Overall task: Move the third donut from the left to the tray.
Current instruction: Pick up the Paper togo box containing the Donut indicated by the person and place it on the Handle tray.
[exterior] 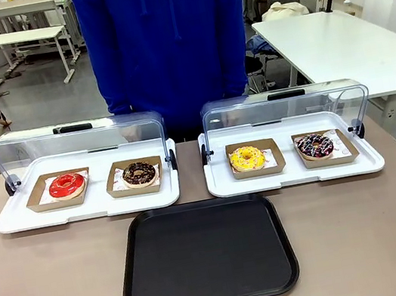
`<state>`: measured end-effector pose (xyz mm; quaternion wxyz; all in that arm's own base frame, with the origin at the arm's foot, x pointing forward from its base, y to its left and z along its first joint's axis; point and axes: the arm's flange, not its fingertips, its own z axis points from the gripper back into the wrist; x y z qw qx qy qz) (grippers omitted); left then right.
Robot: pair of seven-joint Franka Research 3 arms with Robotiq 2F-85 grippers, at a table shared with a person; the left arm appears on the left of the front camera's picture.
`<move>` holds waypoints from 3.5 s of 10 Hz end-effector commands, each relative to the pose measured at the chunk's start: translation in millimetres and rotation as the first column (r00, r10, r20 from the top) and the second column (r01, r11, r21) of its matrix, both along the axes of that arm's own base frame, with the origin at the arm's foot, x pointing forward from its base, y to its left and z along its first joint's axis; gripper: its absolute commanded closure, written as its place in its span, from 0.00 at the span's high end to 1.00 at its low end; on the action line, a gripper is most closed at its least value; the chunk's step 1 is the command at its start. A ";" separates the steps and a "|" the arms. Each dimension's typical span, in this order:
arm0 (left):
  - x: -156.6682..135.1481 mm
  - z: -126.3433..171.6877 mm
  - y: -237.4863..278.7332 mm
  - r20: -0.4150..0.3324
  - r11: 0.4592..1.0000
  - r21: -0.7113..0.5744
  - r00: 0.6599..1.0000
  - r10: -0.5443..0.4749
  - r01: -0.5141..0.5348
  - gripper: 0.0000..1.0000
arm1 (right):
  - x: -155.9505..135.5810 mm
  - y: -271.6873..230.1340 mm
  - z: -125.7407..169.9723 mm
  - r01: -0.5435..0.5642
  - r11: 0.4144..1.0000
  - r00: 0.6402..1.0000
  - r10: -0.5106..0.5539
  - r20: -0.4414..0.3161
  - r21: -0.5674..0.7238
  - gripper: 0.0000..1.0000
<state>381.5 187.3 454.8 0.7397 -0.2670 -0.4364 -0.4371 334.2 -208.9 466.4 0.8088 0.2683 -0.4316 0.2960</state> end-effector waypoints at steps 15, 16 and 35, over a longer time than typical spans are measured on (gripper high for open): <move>0.2 1.8 2.2 0.002 1.000 0.011 1.000 -0.007 0.007 1.00 | 3.6 -1.2 0.4 -0.010 1.000 0.999 0.009 0.035 0.008 1.00; 0.2 1.8 2.2 0.002 1.000 0.011 1.000 -0.007 0.007 1.00 | 3.6 -1.2 0.4 -0.010 1.000 0.999 0.009 0.035 0.008 1.00; 0.2 1.8 2.2 0.002 1.000 0.011 1.000 -0.007 0.007 1.00 | 3.6 -1.2 0.4 -0.010 1.000 0.999 0.009 0.035 0.008 1.00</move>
